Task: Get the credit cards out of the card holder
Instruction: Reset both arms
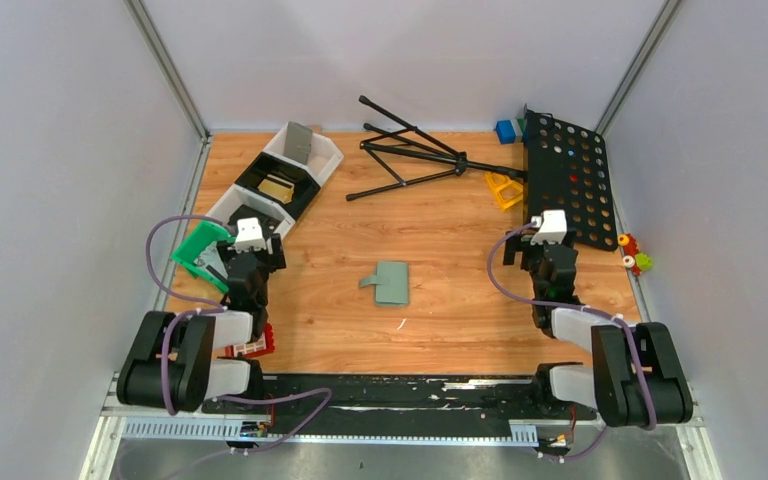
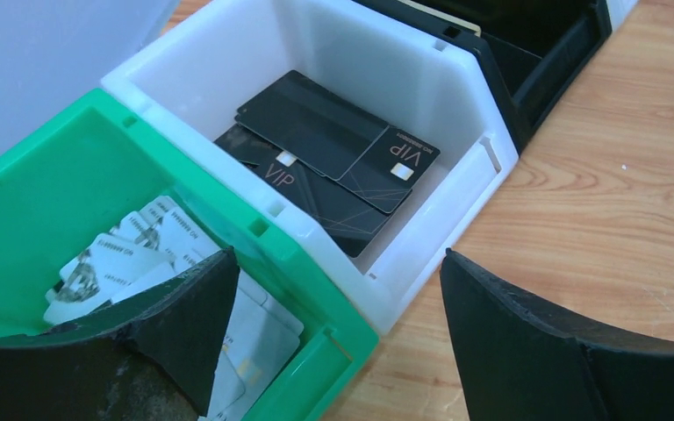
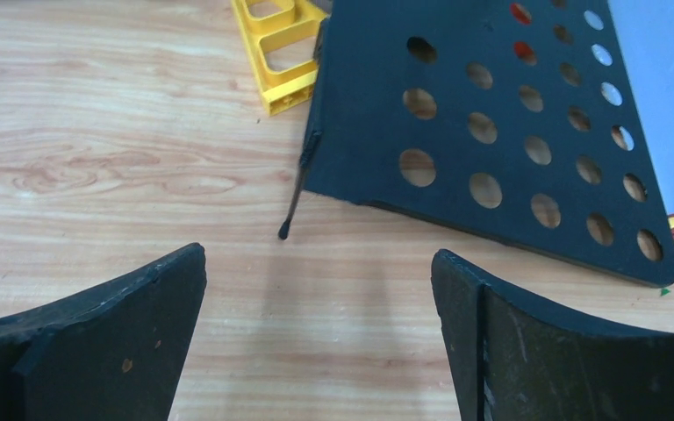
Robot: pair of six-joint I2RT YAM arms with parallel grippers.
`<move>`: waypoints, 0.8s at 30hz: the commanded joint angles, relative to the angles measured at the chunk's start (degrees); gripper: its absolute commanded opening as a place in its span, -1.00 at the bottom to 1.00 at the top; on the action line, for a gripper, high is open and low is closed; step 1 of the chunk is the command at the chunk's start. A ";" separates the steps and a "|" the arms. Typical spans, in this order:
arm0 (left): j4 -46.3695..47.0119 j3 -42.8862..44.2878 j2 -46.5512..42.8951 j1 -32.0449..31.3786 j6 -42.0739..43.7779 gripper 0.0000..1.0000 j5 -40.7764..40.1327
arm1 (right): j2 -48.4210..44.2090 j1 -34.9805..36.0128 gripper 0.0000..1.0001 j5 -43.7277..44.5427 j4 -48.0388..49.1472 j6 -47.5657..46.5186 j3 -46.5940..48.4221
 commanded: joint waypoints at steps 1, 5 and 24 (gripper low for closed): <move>12.55 -0.08 4.89 0.62 3.56 0.77 4.72 | 3.88 -3.23 1.00 -4.10 10.85 0.88 0.42; 9.67 2.61 6.34 0.58 3.89 0.99 5.67 | 10.27 -3.64 0.94 -4.13 18.57 1.35 -0.50; 8.24 2.99 6.39 0.64 4.22 1.00 6.41 | 8.73 -3.10 1.00 -3.74 12.73 0.66 1.23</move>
